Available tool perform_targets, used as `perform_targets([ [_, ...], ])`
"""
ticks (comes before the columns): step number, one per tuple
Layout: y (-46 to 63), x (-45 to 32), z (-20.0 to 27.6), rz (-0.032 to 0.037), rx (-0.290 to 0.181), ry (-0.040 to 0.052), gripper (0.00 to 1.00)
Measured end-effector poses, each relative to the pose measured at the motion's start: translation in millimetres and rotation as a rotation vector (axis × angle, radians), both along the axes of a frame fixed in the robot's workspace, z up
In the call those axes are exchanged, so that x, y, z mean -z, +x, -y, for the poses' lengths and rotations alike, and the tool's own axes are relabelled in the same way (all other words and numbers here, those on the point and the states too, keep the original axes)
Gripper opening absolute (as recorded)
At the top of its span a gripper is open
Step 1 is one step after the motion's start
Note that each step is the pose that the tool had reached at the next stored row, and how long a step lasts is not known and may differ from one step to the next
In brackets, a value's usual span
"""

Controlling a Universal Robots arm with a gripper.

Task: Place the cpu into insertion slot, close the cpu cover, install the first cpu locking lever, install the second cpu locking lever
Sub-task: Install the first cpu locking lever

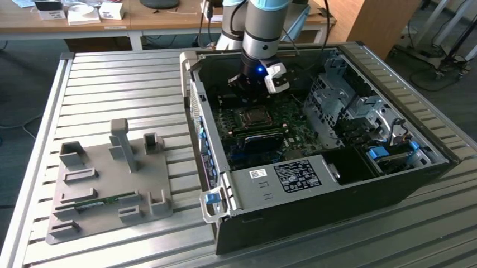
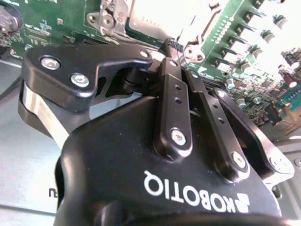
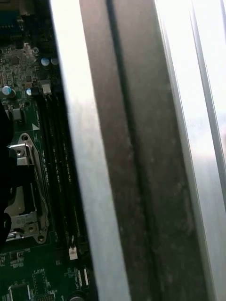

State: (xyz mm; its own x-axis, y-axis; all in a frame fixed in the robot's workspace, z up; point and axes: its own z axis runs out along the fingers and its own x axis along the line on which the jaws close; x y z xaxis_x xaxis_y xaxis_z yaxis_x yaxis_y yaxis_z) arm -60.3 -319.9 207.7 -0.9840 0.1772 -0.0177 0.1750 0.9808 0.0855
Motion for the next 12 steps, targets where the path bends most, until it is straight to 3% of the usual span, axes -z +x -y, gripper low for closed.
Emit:
perform_targets([
  [5,4.8,0.9,0.0,0.0284,-0.007,0.0001,0.11],
  [12,4.7,0.9,3.1,0.0306,-0.007,-0.0033,0.11],
])
